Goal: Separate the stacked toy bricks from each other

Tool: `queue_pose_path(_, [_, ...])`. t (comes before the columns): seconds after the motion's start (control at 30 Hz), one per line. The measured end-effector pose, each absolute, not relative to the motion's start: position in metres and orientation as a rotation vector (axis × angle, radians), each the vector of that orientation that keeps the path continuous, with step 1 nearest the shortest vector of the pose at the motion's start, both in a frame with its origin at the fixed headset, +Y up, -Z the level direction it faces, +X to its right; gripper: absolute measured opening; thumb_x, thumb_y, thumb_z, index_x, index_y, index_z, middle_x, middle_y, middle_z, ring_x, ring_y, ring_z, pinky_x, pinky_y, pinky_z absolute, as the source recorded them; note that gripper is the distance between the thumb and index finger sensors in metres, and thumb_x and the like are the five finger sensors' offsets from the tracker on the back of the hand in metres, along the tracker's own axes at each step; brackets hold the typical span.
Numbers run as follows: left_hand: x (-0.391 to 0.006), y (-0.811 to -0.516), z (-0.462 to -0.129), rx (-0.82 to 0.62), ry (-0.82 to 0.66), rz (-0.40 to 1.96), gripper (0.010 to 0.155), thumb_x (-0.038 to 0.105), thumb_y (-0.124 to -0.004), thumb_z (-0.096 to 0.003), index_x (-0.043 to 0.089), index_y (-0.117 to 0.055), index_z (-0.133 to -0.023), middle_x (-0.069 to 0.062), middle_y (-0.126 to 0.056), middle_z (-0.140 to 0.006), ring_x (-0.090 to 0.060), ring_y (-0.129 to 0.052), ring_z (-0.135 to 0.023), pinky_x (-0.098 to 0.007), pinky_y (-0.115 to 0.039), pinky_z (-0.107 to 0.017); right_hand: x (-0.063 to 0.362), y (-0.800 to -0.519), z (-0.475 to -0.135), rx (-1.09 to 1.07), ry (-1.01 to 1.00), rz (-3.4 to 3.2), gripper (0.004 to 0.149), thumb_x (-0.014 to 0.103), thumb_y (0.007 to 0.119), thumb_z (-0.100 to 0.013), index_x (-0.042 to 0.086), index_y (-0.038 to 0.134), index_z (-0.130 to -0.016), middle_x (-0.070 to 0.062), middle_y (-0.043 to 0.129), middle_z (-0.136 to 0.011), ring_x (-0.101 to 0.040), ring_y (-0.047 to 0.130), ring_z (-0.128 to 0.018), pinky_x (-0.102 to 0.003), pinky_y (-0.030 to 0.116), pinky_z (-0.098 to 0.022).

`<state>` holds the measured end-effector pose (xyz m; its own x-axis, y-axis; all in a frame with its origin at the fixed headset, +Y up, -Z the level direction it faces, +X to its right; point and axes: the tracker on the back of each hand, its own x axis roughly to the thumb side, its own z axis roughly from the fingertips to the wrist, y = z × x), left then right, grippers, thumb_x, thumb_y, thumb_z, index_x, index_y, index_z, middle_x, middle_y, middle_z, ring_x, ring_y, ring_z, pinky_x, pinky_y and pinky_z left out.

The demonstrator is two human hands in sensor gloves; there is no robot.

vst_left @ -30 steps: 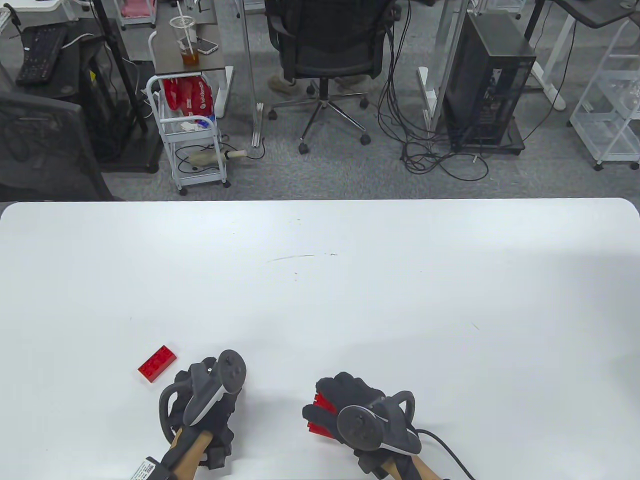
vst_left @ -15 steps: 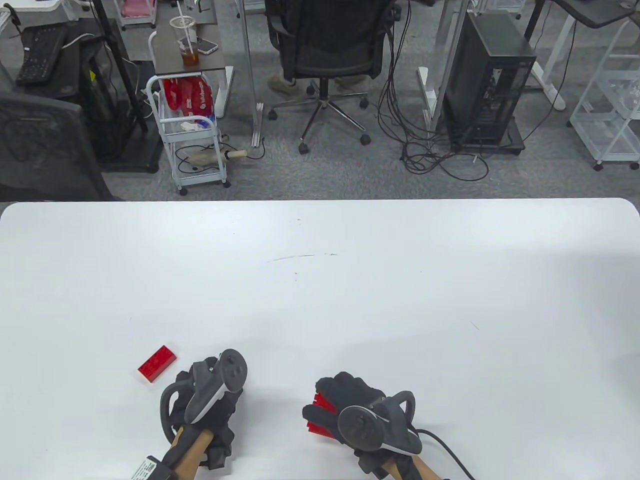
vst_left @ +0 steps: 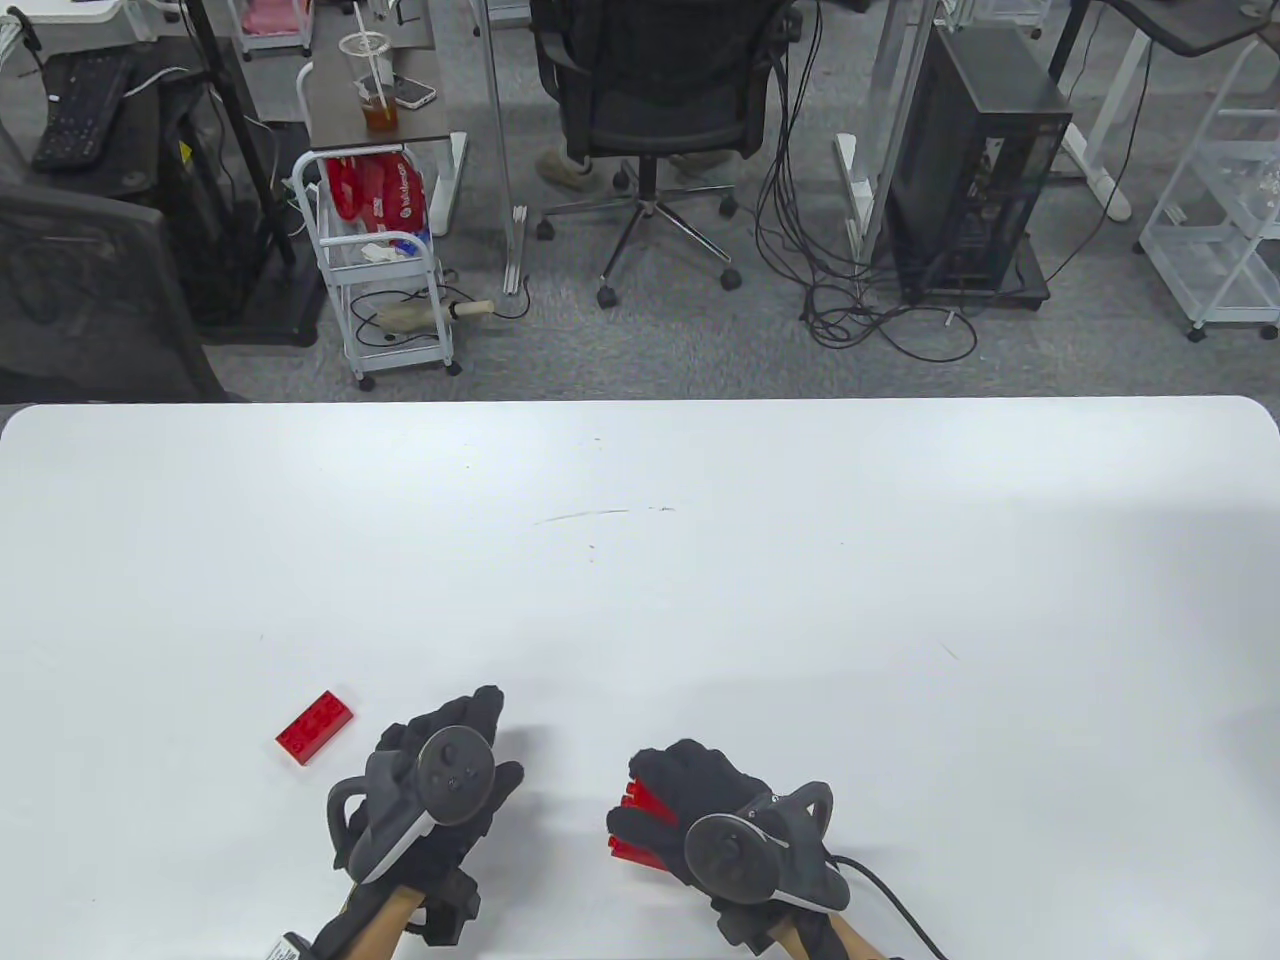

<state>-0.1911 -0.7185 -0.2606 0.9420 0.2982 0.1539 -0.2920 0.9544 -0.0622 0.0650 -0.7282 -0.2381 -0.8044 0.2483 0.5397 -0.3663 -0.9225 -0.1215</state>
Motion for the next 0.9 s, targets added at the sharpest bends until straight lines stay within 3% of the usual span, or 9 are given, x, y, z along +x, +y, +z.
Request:
queue_pose_path(0.37, [-0.173, -0.721, -0.253, -0.14, -0.448, 0.496, 0.085, 0.057, -0.078, -0.0444, 0.026, -0.047, -0.117, -0.005, -0.058, -0.119, -0.033, -0.067, -0.108, -0.062, -0.053, -0.079, 0.066, -0.728, -0.238, 0.763, -0.318, 2.659, 0.065, 0.068, 0.054, -0.052, 0.023, 0.071, -0.096, -0.007, 0.084, -0.082, -0.02, 0.098, -0.055, -0.03, 0.095, -0.029])
queue_pose_path(0.9, [-0.16, -0.73, -0.25, -0.232, -0.538, 0.612, 0.083, 0.056, -0.077, -0.0457, 0.022, -0.048, -0.116, -0.006, -0.065, -0.116, -0.032, -0.075, -0.103, -0.059, -0.058, -0.077, 0.06, -0.731, -0.235, 0.817, -0.27, 2.619, 0.065, 0.065, 0.057, -0.052, 0.022, 0.067, -0.1, -0.009, 0.081, -0.089, -0.019, 0.098, -0.063, -0.026, 0.099, -0.039])
